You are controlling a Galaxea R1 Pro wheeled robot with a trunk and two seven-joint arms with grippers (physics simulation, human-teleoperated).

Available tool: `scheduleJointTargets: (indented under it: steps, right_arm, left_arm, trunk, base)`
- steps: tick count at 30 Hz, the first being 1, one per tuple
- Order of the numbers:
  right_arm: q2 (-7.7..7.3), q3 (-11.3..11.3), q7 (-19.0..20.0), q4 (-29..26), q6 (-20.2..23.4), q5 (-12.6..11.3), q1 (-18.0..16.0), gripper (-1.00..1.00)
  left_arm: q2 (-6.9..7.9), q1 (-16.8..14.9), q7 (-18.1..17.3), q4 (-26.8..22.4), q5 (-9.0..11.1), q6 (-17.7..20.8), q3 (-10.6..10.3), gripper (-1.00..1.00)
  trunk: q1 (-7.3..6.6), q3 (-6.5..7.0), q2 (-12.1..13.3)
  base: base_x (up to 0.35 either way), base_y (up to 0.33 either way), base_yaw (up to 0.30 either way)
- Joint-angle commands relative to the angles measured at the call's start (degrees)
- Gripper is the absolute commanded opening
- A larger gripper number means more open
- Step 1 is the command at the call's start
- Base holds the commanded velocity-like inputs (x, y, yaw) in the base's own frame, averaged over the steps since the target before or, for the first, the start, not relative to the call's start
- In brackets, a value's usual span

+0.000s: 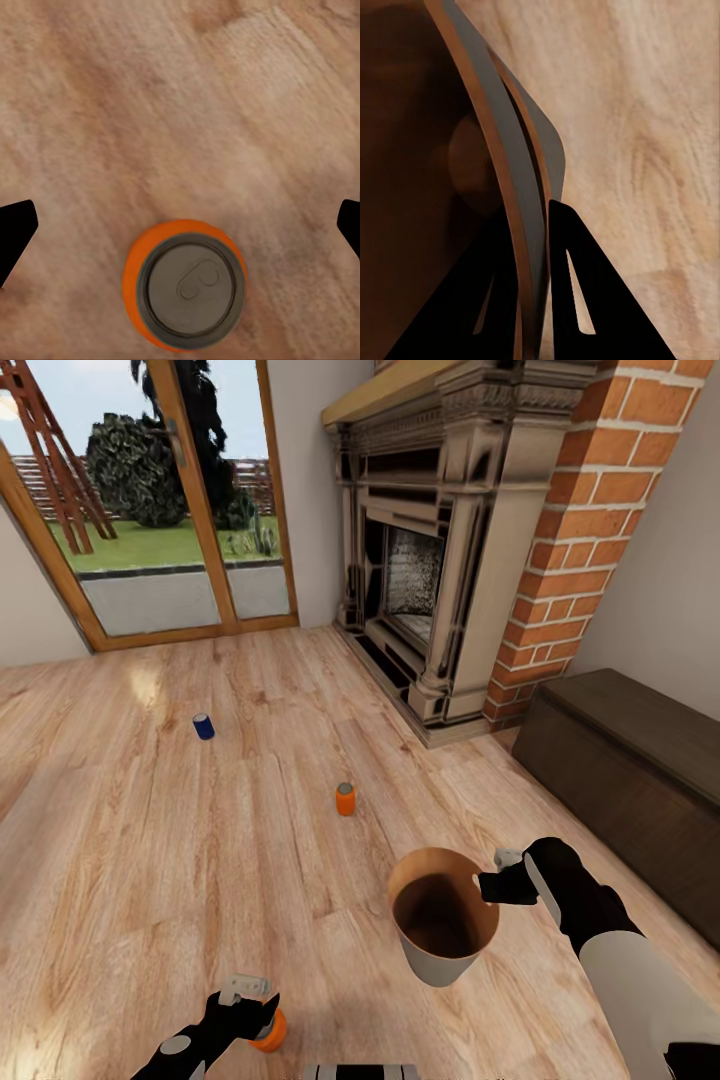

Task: Put the three can of soda from the living room inside the tash can in the kitchen.

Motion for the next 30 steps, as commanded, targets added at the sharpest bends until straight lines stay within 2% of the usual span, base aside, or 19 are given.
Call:
scheduleJointTargets:
  steps: [1,10,15,27,30]
  right_arm:
    - [0.01,-0.04,0.27,0.01,0.17,-1.42,-0.03,-1.00]
    - [0.01,-0.04,0.13,-0.01,0.17,-1.42,-0.03,-1.00]
    - [0.02,-0.04,0.13,-0.01,0.17,-1.42,-0.03,-1.00]
    - [0.01,-0.36,0.13,-0.05,0.17,-1.42,-0.03,-1.00]
    - [0.01,-0.38,0.13,-0.20,0.17,-1.42,-0.03,-1.00]
  left_arm:
    - [0.00,0.00,0.00,0.03,-0.01,0.00,0.00,1.00]
    - [0.00,0.00,0.00,0.09,-0.07,0.08,0.00,1.00]
    - [0.00,0.00,0.00,0.09,-0.08,0.08,0.00,1.00]
    - [0.00,0.00,-0.08,0.09,-0.09,0.09,0.00,1.00]
    - [0.00,0.00,-0.08,0.12,-0.09,0.09,0.05,1.00]
  trunk:
    - [0.22,-0.21,-0.42]
    - [2.19,-2.13,-4.03]
    - [2.32,-3.40,-4.10]
    - [2.32,-3.64,-4.10]
    - [2.40,-4.32,-4.14]
  base:
    - [0.000,0.000,0.000]
    - [0.000,0.000,0.000]
    - [0.000,0.000,0.000]
    - [0.000,0.000,0.000]
    - [0.000,0.000,0.000]
